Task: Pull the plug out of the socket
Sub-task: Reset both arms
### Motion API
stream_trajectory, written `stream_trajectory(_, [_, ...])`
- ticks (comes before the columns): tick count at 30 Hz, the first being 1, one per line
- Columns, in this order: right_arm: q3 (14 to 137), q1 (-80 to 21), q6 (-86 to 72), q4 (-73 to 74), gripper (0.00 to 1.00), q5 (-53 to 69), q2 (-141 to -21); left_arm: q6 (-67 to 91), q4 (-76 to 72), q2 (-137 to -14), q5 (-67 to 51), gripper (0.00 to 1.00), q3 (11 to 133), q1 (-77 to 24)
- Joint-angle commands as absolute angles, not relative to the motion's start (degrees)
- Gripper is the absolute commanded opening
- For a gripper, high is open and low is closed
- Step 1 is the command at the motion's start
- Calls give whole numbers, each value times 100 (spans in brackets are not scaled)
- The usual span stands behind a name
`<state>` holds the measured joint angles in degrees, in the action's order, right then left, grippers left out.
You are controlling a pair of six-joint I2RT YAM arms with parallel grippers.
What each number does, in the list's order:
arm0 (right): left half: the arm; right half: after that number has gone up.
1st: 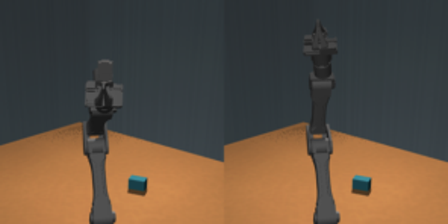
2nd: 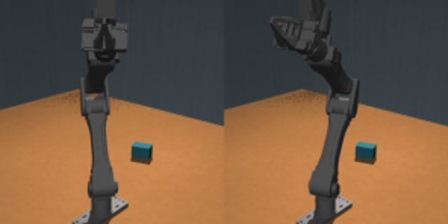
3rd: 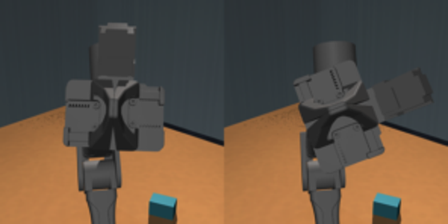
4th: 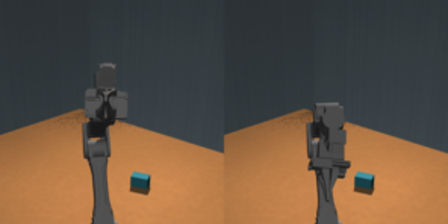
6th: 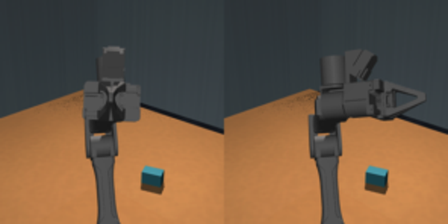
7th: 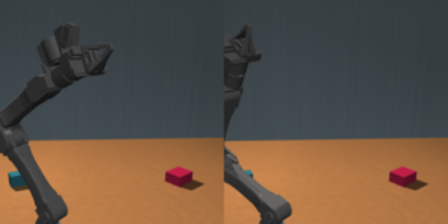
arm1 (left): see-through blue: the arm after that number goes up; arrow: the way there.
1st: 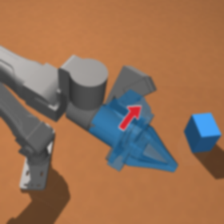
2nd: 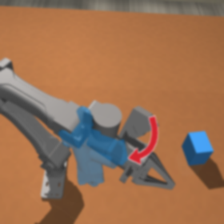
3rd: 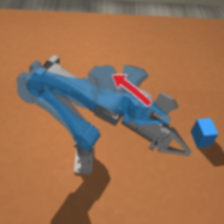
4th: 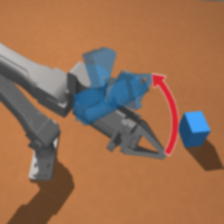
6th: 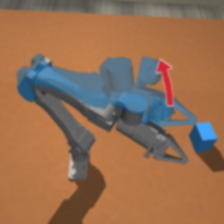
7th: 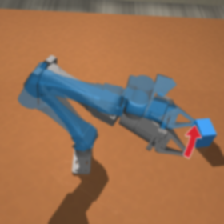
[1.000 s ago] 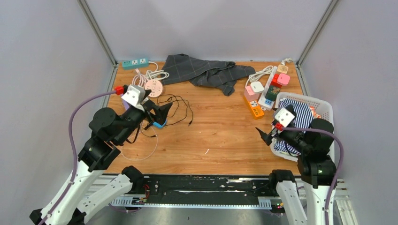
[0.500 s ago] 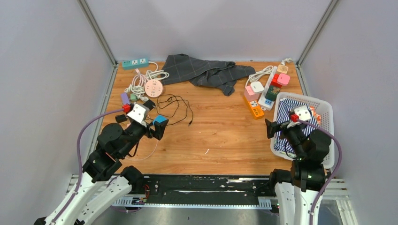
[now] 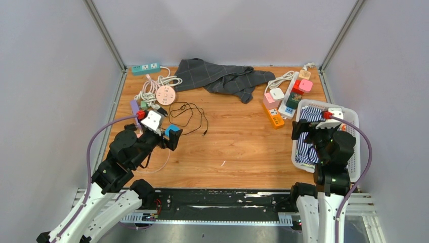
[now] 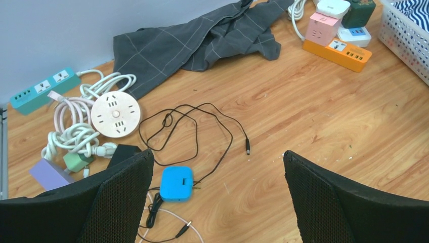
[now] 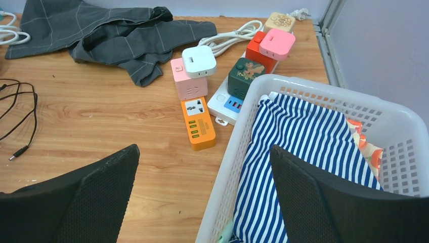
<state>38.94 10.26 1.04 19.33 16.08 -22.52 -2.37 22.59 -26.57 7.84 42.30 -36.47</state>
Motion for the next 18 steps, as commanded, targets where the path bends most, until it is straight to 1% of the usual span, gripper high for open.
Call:
stream_trajectory(1, [4112, 1093, -175, 2020, 100, 1418, -2217, -266, 2268, -2602, 827, 100, 4184, -3684])
stream_trajectory(18, [4146, 1096, -26, 2005, 100, 1677, -1992, -285, 2269, -2590, 809, 100, 4175, -3685])
